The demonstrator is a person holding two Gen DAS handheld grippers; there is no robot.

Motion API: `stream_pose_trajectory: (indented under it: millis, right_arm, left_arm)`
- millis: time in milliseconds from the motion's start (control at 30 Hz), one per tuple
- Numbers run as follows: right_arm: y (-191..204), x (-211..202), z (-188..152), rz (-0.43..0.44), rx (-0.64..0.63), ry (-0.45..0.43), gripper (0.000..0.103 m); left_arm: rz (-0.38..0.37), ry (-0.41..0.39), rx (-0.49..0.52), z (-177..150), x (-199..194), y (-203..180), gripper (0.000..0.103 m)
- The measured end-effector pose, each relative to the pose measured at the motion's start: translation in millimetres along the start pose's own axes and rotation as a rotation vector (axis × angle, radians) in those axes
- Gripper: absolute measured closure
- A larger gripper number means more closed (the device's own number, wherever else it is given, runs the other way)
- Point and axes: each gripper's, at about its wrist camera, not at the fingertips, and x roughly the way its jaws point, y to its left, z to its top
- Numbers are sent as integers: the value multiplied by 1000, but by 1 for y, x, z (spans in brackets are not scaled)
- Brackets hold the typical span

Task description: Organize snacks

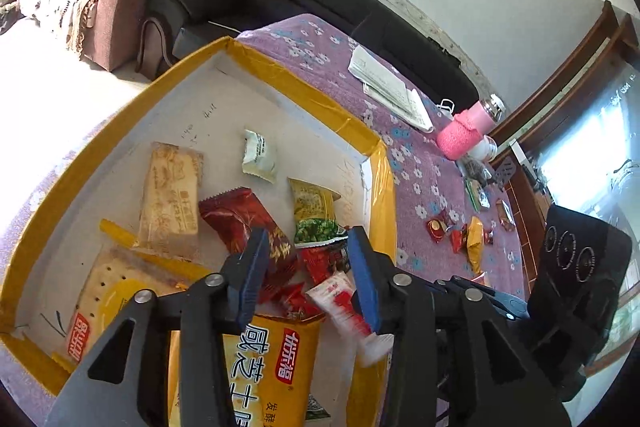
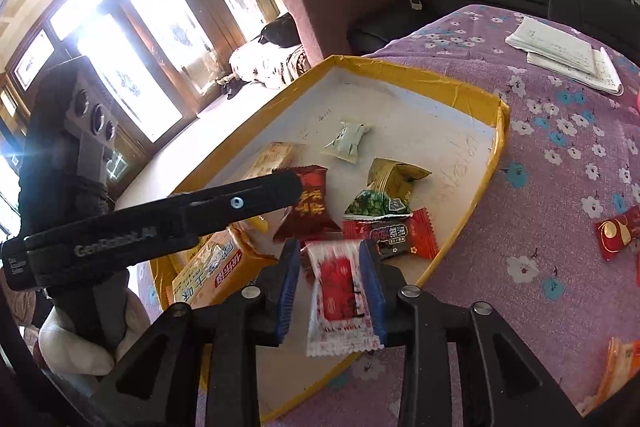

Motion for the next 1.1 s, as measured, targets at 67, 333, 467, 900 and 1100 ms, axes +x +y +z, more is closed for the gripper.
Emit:
stream_pose_trajectory:
  millis: [67, 333, 467, 900, 1100]
  right_arm:
    - [-2, -2, 0, -2, 9, -12, 66]
    - [-10, -31, -17, -13, 54, -78, 60]
    - [-8, -57, -34, -42, 57, -132, 53]
    - [-32, -102, -76, -101, 108, -187, 47]
    - [-41, -115, -84, -105, 129, -206, 46]
  left_arm:
    - [15, -24, 11, -1, -6, -3, 62]
    - [272, -198, 151, -21, -43, -45, 27]
    - [369, -263, 203, -35, -56, -67, 20]
    - [396, -224, 312, -69, -57, -111, 20]
    - [395, -206, 323, -76, -54, -122, 20]
